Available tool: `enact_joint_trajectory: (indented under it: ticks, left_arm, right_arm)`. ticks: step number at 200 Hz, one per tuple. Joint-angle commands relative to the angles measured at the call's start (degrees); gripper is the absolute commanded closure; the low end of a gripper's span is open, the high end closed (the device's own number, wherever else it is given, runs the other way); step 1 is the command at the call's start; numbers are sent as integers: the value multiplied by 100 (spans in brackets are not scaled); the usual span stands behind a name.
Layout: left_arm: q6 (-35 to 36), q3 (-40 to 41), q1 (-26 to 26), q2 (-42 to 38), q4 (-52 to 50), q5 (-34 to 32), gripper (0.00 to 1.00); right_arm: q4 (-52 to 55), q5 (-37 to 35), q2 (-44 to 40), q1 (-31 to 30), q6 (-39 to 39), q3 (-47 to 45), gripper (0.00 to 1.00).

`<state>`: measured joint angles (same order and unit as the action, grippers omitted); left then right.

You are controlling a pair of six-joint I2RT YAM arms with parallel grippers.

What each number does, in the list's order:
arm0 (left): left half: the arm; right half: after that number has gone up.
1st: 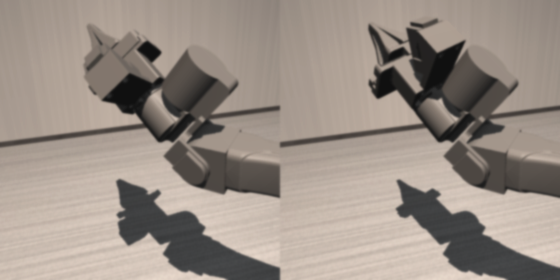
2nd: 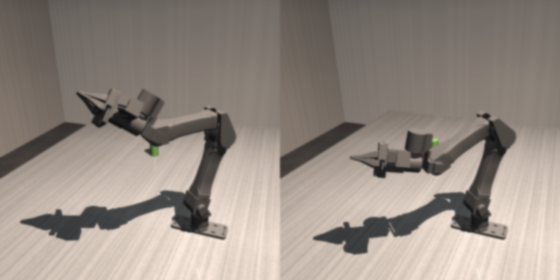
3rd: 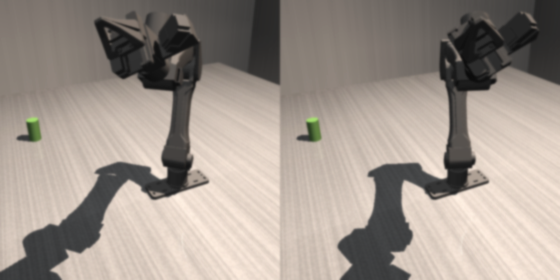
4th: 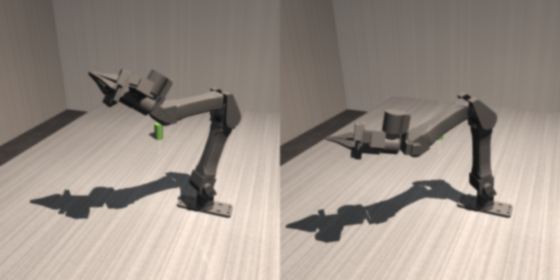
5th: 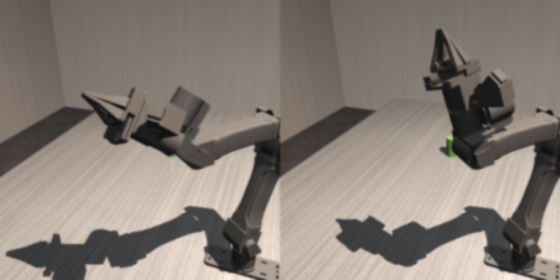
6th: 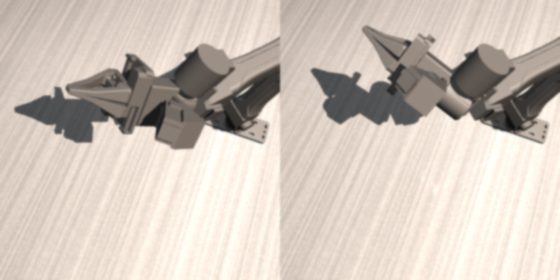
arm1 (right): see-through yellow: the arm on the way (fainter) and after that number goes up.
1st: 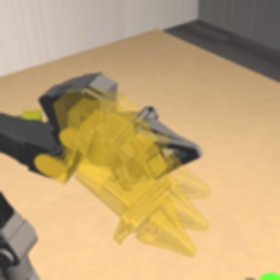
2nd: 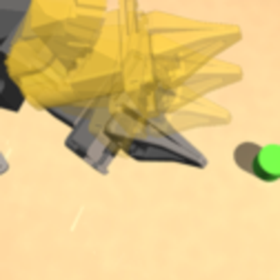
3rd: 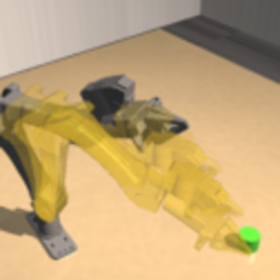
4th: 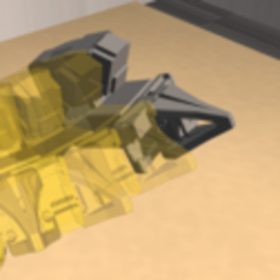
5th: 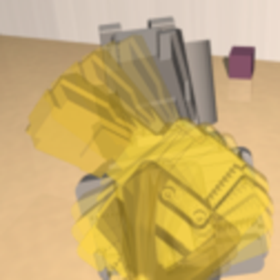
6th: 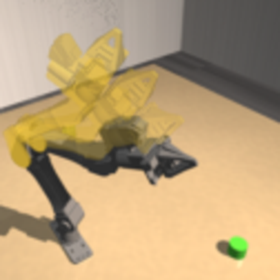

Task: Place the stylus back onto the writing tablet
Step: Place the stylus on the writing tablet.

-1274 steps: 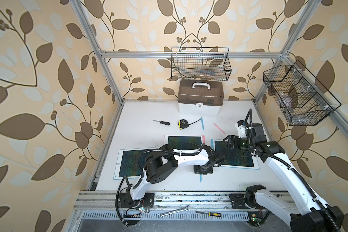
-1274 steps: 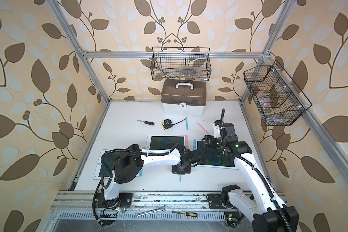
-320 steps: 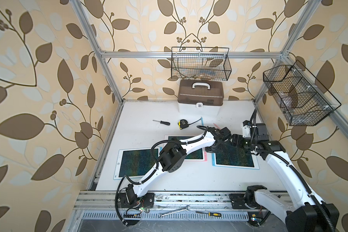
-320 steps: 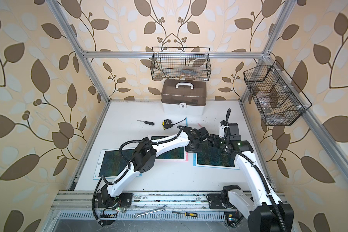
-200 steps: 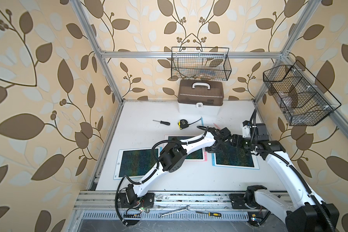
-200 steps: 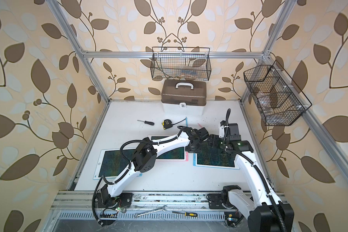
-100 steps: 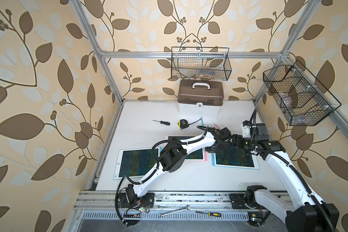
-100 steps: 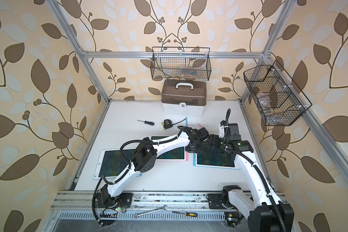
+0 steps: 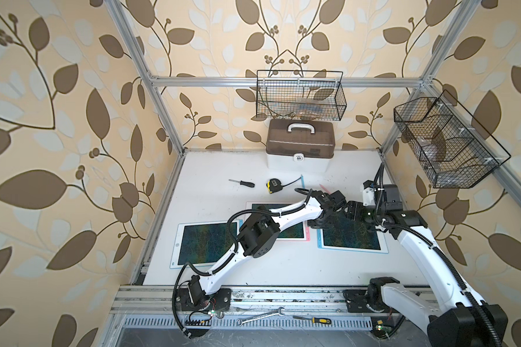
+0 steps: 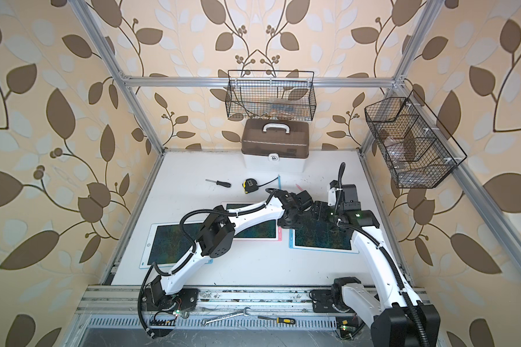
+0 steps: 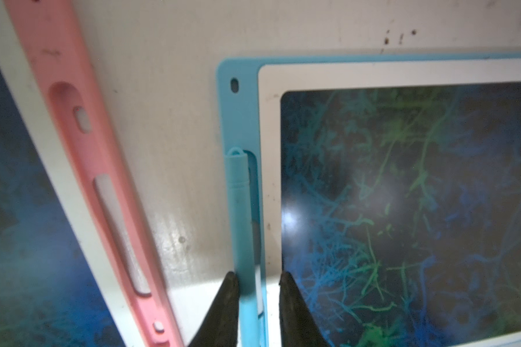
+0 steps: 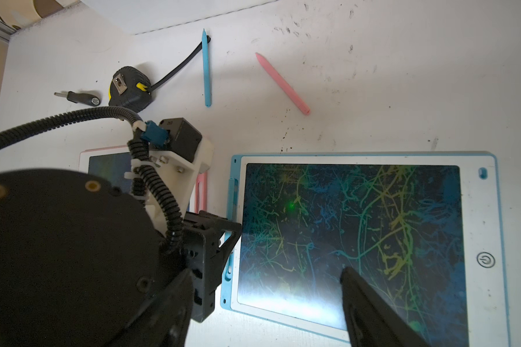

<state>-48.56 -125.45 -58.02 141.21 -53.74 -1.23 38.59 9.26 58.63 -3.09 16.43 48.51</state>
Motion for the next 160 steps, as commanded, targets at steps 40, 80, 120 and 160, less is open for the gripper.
enact_joint_trajectory:
  ticks: [40, 80, 120, 160]
  left_arm:
    - [-58, -7, -26, -136, 30, 81, 74]
    - [-65, 3, -60, -141, 74, 94, 74]
    - [-58, -6, -67, -140, 59, 76, 74]
    - [-59, 3, -69, -160, 24, 49, 75]
  right_arm:
    - [-18, 147, -18, -19, -92, -35, 23]
    - [-21, 155, -14, -25, -82, -35, 23]
    - [-26, 151, -30, -33, -85, -33, 23]
    - [-18, 147, -36, -42, -83, -30, 23]
